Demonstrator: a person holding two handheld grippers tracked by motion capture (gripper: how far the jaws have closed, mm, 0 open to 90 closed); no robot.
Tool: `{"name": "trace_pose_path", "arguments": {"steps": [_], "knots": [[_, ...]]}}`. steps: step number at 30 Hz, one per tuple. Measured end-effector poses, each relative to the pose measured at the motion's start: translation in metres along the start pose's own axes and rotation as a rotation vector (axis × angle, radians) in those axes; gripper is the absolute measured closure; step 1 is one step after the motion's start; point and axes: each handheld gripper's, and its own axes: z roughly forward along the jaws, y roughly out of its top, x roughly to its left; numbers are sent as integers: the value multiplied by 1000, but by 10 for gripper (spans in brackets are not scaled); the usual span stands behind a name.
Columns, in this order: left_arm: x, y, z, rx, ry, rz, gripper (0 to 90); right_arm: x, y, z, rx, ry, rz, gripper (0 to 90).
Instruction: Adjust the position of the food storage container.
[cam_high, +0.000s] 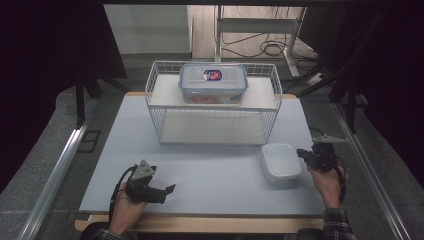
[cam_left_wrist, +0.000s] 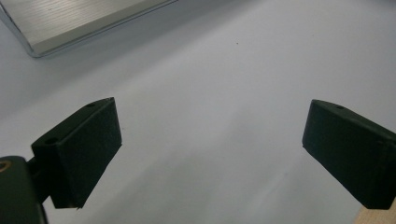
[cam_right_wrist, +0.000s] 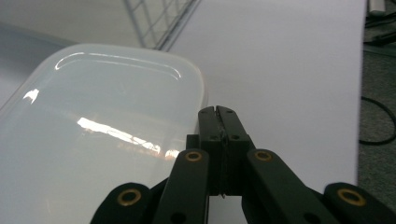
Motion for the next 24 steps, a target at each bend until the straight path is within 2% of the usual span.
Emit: {"name": "trace_pose_path", "arguments": {"steps": [7,8,10,11,13,14,15,17,19,21,24], "knots": [[0,0,0,3,-2,1,42,19,-1,3,16,34,-11,894],[0,0,0,3,-2,2,42,27,0,4,22,50,-13,894],[0,0,1,3,-3,3,43,30,0,5,23,58,-14,895],[0,0,1,4,-3,3,43,37,1,6,28,72,-20,894],[-1,0,1,3,-3,3,43,40,1,7,28,78,-25,894],[-1,0,1,4,-3,3,43,48,2,10,31,98,-37,894],[-1,0,1,4,-3,3,43,48,2,10,31,98,-37,894],[-1,0,1,5,-3,3,43,61,5,14,34,125,-60,894],[-1,0,1,6,-4,4,43,66,5,15,36,136,-67,894],[-1,0,1,7,-4,4,43,81,8,19,44,169,-97,894],[-1,0,1,7,-5,2,43,95,10,24,48,205,-116,894]]}}
